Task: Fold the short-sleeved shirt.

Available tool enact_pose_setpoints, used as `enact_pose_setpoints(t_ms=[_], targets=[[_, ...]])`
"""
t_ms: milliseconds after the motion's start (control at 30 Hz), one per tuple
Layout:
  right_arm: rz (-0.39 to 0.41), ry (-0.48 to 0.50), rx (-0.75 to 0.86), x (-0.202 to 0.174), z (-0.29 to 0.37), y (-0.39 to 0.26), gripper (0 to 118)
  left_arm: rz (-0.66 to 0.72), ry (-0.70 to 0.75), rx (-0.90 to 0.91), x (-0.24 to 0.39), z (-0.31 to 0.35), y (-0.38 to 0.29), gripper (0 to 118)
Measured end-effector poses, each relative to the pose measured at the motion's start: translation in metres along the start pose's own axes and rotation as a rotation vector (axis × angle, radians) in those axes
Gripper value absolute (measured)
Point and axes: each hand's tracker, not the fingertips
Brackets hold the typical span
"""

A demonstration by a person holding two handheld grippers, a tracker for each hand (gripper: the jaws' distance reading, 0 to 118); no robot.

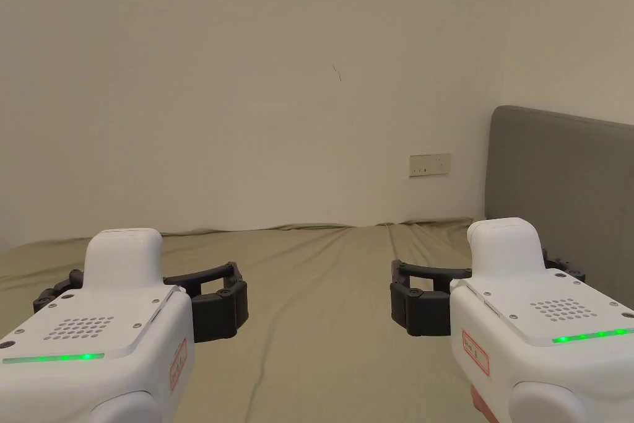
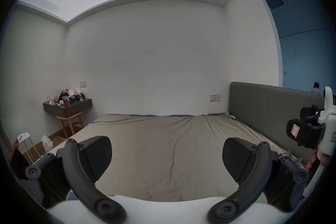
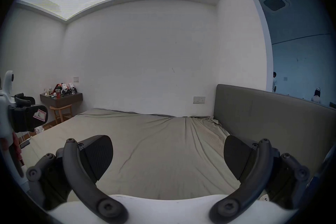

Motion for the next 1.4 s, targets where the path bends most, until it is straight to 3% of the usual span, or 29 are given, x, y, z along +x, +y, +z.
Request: enact_pose_setpoints(t_ms=[400,667,767,867,1000,1100,1300,1400], targets=[[0.001,-0.03,0.006,-0.002,0.002,0.003,118,0.018,-0.03,-0.006,-0.001,0.003,0.001,118],[-0.042,0.011,0.006,-0.003,0.003,0.007,118,-0.003,-0.021,-0.004,0.0,0.006,0.002,118],[-0.018,-0.033,-0.029,-0.012,0.001,0.01,118,0.003,-0.023,-0.009,-0.002,0.006,0.002,118],[0.013,0.006,0.015,-0.015,0.005,0.006,118,0.004,-0.021,-0.011,-0.002,0.006,0.003,118],[-0.015,0.057,0.025,-0.015,0.008,0.006,118,-0.019,-0.015,-0.01,-0.001,0.008,0.004,118],[0.027,0.02,0.057,-0.019,0.009,0.005,118,-0.03,-0.01,-0.018,-0.001,0.007,0.003,118],[-0.064,-0.06,0.013,-0.012,0.007,0.008,118,-0.026,-0.009,-0.013,-0.004,0.009,0.006,118],[-0.042,-0.108,-0.031,-0.012,0.003,0.01,118,-0.021,-0.005,-0.007,-0.004,0.01,0.007,118]])
